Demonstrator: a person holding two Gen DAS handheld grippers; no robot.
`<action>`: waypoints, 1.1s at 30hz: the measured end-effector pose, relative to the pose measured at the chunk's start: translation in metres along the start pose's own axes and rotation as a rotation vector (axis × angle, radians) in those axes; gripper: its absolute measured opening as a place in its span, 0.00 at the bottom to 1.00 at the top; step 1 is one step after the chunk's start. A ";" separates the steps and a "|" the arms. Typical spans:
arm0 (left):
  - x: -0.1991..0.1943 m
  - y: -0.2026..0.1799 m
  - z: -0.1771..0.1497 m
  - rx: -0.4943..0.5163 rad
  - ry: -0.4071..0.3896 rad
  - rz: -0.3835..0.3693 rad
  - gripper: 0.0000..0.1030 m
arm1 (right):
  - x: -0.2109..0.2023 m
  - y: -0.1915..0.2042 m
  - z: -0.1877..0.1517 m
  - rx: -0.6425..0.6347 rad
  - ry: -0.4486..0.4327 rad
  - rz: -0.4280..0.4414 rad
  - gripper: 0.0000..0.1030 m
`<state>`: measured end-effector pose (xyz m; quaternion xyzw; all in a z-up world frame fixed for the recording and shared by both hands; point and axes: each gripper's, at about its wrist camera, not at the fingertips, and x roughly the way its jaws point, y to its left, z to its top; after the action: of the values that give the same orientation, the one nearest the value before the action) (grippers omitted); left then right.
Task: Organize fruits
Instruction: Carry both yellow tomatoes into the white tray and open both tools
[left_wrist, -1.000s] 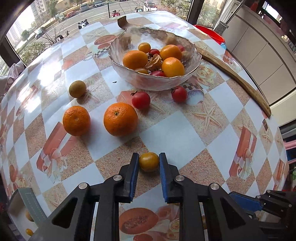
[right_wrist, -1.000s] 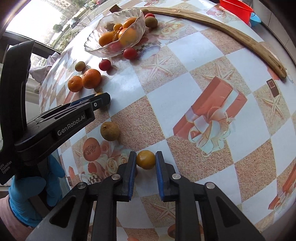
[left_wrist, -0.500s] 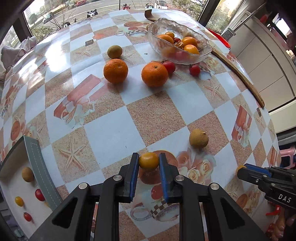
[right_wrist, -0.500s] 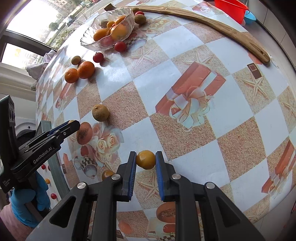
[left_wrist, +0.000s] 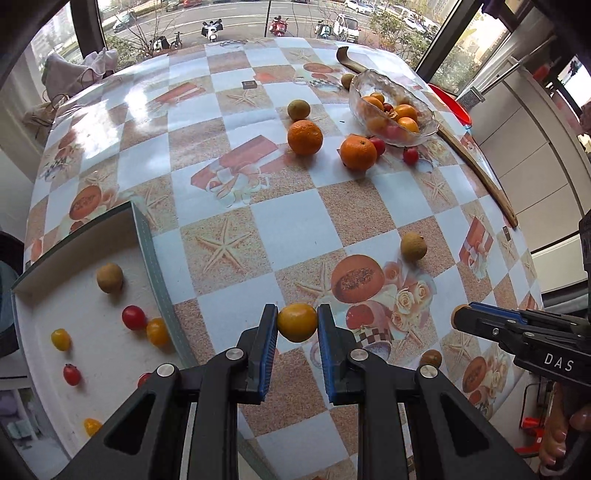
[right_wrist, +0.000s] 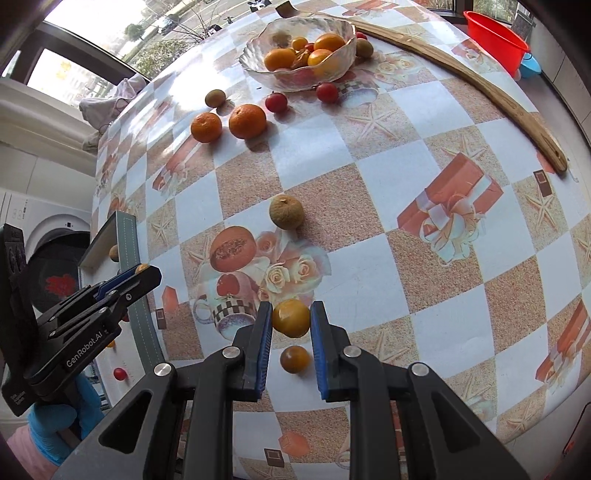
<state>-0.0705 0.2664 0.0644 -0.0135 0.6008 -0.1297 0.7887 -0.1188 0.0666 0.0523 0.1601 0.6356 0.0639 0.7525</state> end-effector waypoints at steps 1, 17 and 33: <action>-0.005 0.007 -0.004 -0.011 -0.005 0.003 0.22 | 0.001 0.008 0.000 -0.014 0.003 0.002 0.21; -0.053 0.114 -0.070 -0.242 -0.053 0.089 0.22 | 0.029 0.141 -0.009 -0.280 0.065 0.051 0.22; -0.040 0.152 -0.094 -0.311 -0.033 0.104 0.22 | 0.077 0.233 -0.030 -0.463 0.158 0.080 0.21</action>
<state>-0.1408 0.4350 0.0492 -0.1065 0.6006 0.0062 0.7924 -0.1086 0.3134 0.0506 0.0030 0.6539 0.2498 0.7141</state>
